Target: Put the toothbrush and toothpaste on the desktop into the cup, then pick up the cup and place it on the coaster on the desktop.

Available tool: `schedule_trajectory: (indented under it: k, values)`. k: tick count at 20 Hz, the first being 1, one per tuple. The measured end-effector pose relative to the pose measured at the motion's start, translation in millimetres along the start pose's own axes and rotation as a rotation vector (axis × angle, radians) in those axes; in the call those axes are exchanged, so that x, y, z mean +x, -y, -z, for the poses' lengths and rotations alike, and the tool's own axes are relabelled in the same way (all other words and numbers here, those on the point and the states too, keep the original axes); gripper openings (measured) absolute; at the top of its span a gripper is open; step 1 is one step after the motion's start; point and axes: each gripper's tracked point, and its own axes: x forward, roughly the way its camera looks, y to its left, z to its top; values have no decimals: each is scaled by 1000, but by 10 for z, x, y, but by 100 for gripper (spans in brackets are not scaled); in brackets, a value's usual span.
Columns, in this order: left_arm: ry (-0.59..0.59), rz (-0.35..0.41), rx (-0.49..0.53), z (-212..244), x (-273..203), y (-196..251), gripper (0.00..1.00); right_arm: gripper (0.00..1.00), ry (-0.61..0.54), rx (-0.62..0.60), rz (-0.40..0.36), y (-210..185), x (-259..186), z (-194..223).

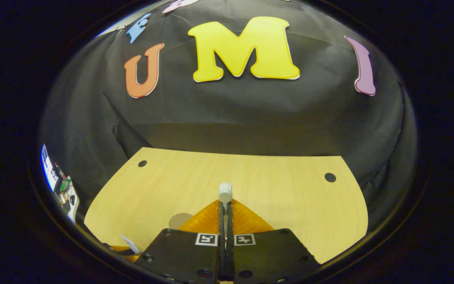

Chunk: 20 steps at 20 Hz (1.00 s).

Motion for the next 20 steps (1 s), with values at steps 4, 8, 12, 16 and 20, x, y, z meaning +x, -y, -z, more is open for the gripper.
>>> schedule_trajectory:
  k: [4, 8, 12, 16, 20]
  values:
    - [49, -2, 39, -131, -111, 49, 25, 3, -28, -5, 16, 72, 91, 126]
    - [91, -1, 54, -271, -201, 96, 25, 11, -31, -9, -10, 33, 81, 204]
    - [128, 17, 43, -459, -235, 165, 25, 45, -14, 2, -26, 18, 11, 182]
    - [206, 44, 49, -839, -250, 277, 25, 65, 28, 35, -8, 155, -149, 81]
    - [295, 110, 71, -1252, -136, 570, 25, 68, 48, 54, 33, 451, -370, 90]
